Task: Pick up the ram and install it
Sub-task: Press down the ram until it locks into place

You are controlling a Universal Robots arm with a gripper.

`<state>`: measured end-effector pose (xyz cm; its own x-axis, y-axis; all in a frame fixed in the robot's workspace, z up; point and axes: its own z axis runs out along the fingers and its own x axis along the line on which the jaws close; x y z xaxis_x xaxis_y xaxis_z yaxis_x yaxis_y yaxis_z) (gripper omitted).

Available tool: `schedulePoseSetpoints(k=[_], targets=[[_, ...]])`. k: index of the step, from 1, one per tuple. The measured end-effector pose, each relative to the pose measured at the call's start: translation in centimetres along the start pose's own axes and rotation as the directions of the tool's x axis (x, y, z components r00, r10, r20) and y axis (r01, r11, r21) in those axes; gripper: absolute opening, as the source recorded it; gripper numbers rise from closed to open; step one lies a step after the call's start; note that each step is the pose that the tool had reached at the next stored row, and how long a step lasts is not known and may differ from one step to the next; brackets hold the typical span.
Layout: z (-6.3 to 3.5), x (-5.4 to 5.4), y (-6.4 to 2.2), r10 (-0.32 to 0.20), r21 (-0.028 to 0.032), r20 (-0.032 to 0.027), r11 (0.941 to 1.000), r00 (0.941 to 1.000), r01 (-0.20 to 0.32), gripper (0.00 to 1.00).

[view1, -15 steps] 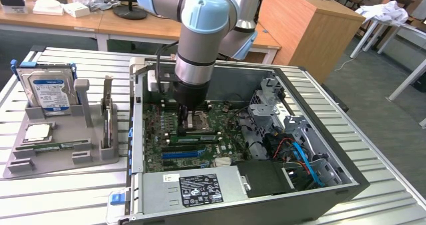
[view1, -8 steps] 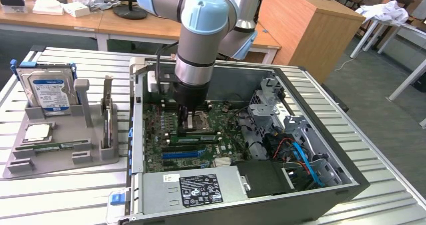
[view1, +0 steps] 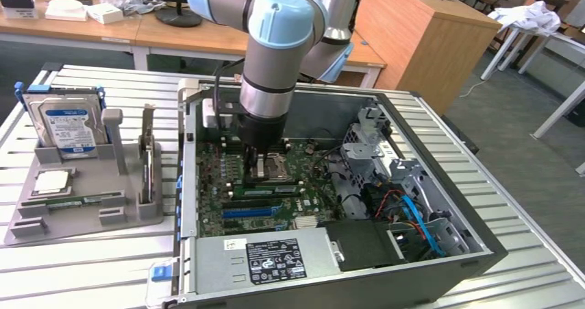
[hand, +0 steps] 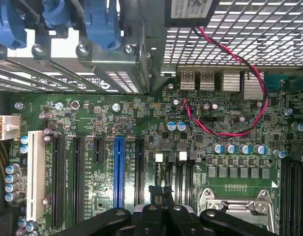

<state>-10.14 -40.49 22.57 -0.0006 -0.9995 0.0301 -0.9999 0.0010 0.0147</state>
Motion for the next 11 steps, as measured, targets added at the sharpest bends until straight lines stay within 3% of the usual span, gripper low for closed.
schedulePoseSetpoints(k=[11], targets=[[0.08,0.0,0.0,0.0,0.0002,0.0002,1.0,1.0,0.0,0.1]])
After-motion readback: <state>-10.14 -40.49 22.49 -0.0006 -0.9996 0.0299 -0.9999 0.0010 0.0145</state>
